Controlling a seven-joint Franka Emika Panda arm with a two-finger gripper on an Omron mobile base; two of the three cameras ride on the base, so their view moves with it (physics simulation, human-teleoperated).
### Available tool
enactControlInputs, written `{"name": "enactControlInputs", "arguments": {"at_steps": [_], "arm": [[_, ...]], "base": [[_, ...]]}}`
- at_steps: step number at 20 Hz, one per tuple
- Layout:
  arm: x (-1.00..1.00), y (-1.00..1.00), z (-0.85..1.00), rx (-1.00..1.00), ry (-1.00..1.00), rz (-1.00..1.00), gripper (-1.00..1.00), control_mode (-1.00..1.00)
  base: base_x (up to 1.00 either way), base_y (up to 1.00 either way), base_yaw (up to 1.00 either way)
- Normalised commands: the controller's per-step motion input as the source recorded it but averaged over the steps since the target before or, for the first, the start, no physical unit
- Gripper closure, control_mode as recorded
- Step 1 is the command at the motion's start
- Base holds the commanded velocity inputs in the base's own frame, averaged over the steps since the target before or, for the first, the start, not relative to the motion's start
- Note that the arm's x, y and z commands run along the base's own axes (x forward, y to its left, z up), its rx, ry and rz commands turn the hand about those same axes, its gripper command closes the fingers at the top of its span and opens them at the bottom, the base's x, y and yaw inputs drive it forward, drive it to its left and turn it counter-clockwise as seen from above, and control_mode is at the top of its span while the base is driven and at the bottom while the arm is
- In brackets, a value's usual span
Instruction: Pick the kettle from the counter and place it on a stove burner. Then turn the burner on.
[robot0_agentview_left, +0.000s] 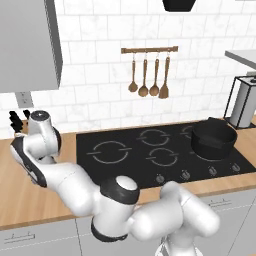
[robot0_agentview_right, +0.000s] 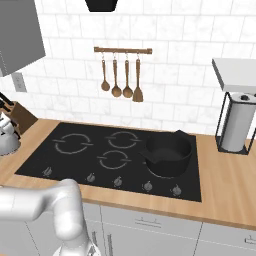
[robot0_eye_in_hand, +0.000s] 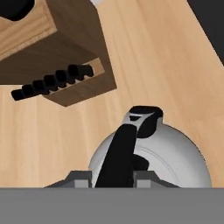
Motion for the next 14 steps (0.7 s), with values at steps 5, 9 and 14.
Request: {"name": "enactControlInputs", "arguments": {"at_steps": [5,9,14], "arm": [[-0.16,-0.27,-0.32,-0.09,0.01,-0.09,1.00,-1.00],[-0.33,-0.54,-0.22,-0.08,-0.04,-0.10,1.00,-1.00],[-0.23,-0.85,0.15,0.00,-0.22,-0.17,1.00,-1.00]], "base": [[0.00,0.00,0.00],[0.00,0.00,0.00],[0.00,0.00,0.00]]}}
